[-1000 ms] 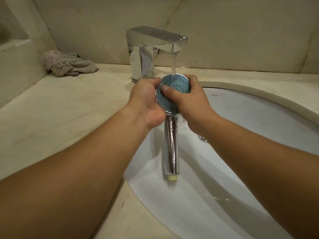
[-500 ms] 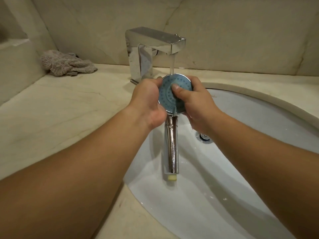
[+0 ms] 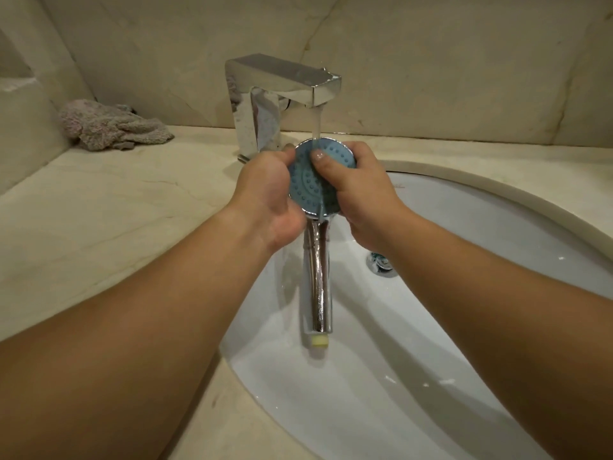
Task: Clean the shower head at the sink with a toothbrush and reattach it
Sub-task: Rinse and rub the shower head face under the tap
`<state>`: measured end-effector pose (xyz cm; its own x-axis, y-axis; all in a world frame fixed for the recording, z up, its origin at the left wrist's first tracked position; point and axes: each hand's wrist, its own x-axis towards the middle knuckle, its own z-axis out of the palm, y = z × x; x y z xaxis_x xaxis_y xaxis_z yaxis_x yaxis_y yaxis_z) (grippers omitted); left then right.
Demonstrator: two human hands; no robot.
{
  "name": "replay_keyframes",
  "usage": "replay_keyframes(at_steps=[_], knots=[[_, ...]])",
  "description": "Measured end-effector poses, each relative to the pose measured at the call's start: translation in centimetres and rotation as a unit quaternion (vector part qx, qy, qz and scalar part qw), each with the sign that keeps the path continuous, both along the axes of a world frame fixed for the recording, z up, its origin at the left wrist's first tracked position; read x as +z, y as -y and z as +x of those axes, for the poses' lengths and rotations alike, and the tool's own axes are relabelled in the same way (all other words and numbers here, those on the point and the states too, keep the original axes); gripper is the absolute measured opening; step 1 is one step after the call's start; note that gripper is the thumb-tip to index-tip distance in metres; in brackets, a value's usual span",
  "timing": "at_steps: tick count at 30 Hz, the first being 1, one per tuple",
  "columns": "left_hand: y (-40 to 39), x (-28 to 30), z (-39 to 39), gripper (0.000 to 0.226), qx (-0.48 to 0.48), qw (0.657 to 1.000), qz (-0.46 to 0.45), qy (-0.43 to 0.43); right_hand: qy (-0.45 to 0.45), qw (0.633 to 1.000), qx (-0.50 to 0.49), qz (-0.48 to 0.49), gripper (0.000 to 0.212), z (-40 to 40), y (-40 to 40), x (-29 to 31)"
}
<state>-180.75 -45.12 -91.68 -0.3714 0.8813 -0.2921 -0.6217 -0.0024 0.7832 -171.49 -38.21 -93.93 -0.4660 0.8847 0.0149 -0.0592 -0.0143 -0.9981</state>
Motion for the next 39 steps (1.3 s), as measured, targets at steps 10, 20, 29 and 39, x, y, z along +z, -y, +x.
replay_keyframes(at_steps=[10,20,29,39], knots=[[-0.2,-0.1,0.1,0.039,0.007,1.000,0.008,-0.007,-0.035,0.998,0.046,-0.030,0.029,0.9,-0.6,0.1],[0.0,0.1,0.0,0.040,0.006,1.000,0.007,0.003,-0.078,0.991,0.082,-0.069,0.031,1.1,-0.6,-0.1],[0.1,0.2,-0.2,0.040,0.012,1.000,0.007,0.002,-0.031,0.995,0.080,-0.043,0.027,0.7,-0.4,0.4],[-0.1,0.1,0.0,0.034,0.011,1.000,0.016,0.003,0.013,1.000,-0.010,0.009,0.032,-0.2,-0.1,-0.1]])
